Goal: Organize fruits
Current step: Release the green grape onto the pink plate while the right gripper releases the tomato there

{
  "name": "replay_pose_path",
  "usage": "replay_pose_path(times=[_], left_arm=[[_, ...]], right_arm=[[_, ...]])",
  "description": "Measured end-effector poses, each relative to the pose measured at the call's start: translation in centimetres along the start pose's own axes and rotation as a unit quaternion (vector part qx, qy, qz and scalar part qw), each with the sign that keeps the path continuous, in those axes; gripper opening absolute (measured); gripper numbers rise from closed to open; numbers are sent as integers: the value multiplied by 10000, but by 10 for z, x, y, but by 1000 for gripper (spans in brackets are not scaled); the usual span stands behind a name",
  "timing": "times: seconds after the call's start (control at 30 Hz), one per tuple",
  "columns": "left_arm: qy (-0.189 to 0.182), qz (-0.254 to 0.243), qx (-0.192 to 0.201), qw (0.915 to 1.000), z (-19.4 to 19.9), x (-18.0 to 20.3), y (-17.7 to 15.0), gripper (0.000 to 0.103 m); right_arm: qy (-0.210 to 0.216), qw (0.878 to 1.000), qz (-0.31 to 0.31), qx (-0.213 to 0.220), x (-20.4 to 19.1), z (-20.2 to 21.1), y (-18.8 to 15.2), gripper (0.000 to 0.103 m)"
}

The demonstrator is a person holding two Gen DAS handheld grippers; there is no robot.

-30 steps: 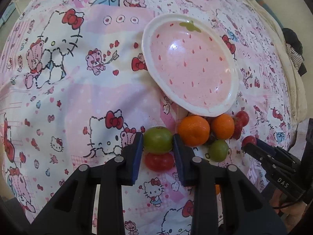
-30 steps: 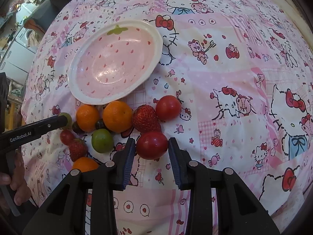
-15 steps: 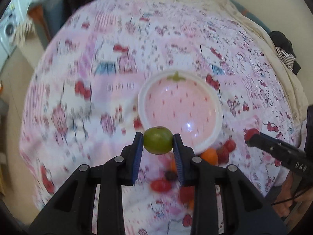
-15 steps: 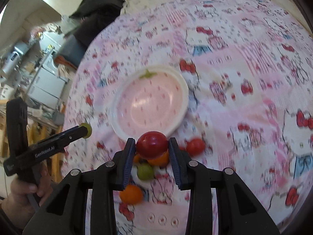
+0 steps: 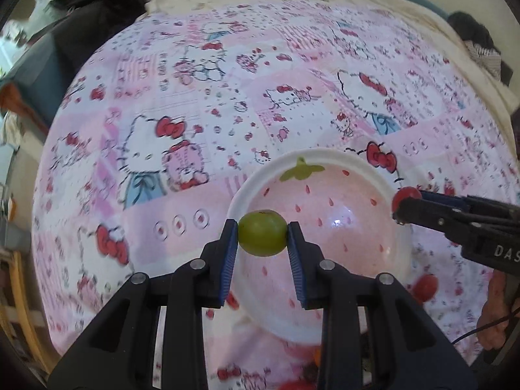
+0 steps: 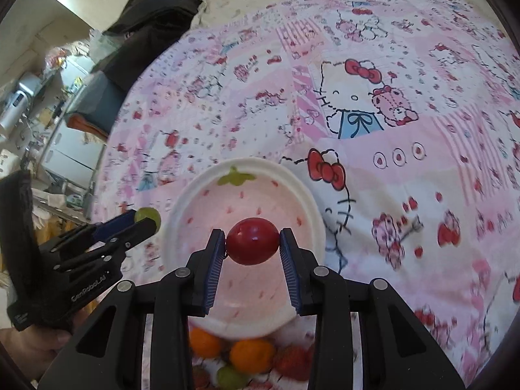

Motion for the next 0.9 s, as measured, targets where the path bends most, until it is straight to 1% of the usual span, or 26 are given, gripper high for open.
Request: replay_pose_path(times=[0.07, 0.23, 0.33, 0.43, 0.53, 0.77, 0.83, 0.87, 0.9], left_arm=[[21, -80, -60, 9999, -12, 2, -5, 27], [-71, -66, -165, 9998, -28, 7, -17, 27], [-156, 88, -170, 9997, -28, 9, -21, 27], [-28, -6, -246, 9997, -34, 8, -24, 27], [19, 59, -307, 9995, -40, 4, -28, 28], [-66, 92, -257, 9996, -39, 3, -27, 28], [-150, 128, -248, 9995, -38, 4, -25, 29], [-168, 126, -249, 9995, -38, 5, -24, 34], [-192, 124, -244, 9994, -38, 6, -23, 43]], right_arm=[[-122, 9999, -39, -112, 8, -10, -4, 37], [-327, 9992, 21, -240, 19, -22, -12, 37], [-284, 9992, 24, -271, 18, -24, -15, 37], [-351, 9988, 191, -274, 18, -26, -16, 37], [-405, 9986, 161, -292, 20, -29, -18, 37], [-354, 9988, 106, -312, 18, -29, -19, 39], [-347, 9990, 97, -275, 17, -29, -18, 40], [-343, 9990, 86, -268, 17, -28, -18, 40], [-323, 9991, 64, -253, 18, -28, -17, 40]])
Point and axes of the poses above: each gripper's, at about its wrist camera, not at the fingertips, and z roughly against the way its jaws point, x to its right, y to its top, the point moved 9 cm from there along -z, roughly the way its jaws point, and after that the axes turned 15 degrees about x, right-handed, at the moved point
